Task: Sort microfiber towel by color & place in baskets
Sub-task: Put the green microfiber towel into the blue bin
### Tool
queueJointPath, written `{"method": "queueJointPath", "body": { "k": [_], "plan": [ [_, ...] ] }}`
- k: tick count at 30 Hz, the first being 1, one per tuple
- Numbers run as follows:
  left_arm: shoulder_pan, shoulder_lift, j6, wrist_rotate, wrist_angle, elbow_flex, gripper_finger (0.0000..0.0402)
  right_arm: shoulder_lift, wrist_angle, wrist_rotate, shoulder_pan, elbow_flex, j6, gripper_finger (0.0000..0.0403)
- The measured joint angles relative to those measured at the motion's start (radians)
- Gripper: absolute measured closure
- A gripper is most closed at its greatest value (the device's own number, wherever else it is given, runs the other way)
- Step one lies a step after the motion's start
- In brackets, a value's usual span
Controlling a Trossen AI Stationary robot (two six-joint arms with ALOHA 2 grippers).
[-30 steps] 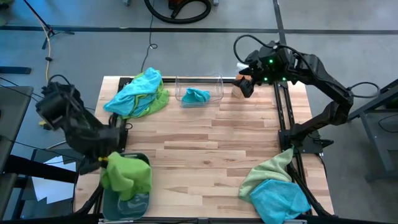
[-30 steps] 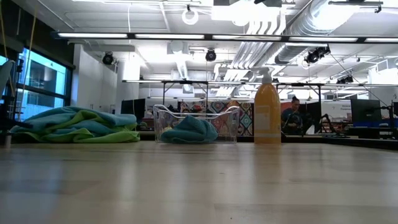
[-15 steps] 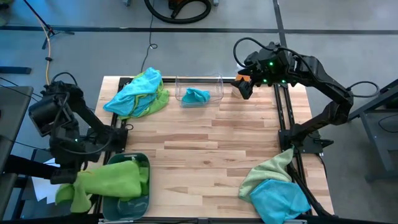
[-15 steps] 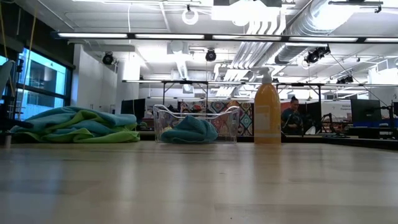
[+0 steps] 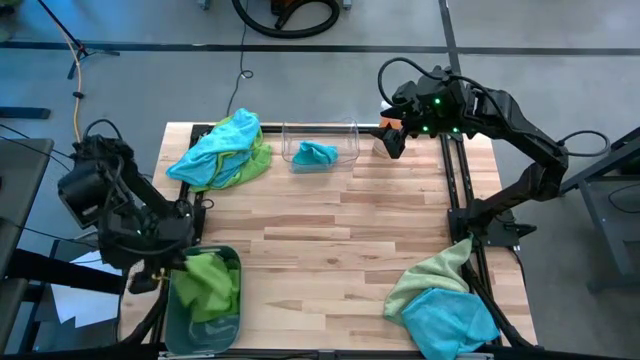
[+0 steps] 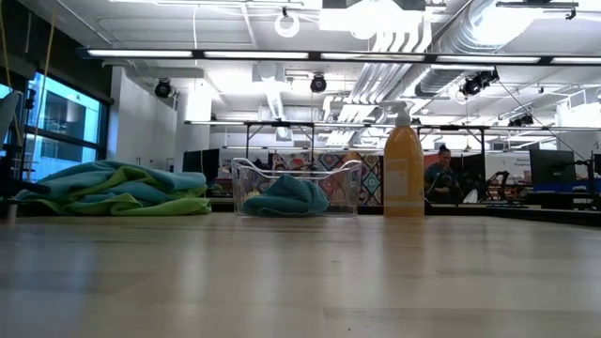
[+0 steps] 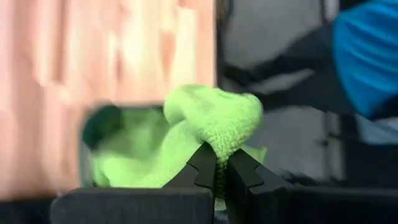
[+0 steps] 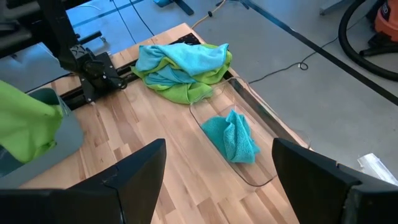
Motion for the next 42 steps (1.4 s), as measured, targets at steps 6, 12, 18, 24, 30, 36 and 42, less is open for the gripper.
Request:
{"method": "queueJointPath", "body": {
  "k": [6, 12, 18, 24, 30, 36, 42],
  "plan": [
    [-0.023, 0.002, 0.004, -0.036, 0.149, -0.189, 0.0401, 0.0, 0.0, 0.0, 0.0, 0.0, 0.005, 0.0111],
    [-0.105, 0.0, -0.069, 0.015, 0.352, -0.431, 0.0401, 0.0, 0.0, 0.013, 0.0, 0.0, 0.021, 0.0111],
    [-0.154, 0.001, -0.215, 0.031, 0.378, -0.606, 0.0401, 0.0, 0.0, 0.013, 0.0, 0.0, 0.03, 0.0111],
    [-0.152, 0.001, -0.351, 0.063, 0.342, -0.701, 0.0401, 0.0, 0.0, 0.013, 0.0, 0.0, 0.03, 0.0111],
    [-0.138, 0.004, -0.375, 0.058, 0.347, -0.765, 0.0401, 0.006, 0.002, 0.039, 0.0, 0.0, 0.027, 0.0111],
    [-0.116, 0.064, -0.326, 0.029, 0.463, -0.847, 0.0401, 0.038, 0.002, 0.039, 0.0, 0.0, 0.001, 0.0111],
    [-0.128, 0.185, -0.25, 0.033, 0.582, -0.89, 0.0401, 0.075, 0.001, 0.035, 0.0, 0.0, -0.026, 0.0111]
  ]
}}
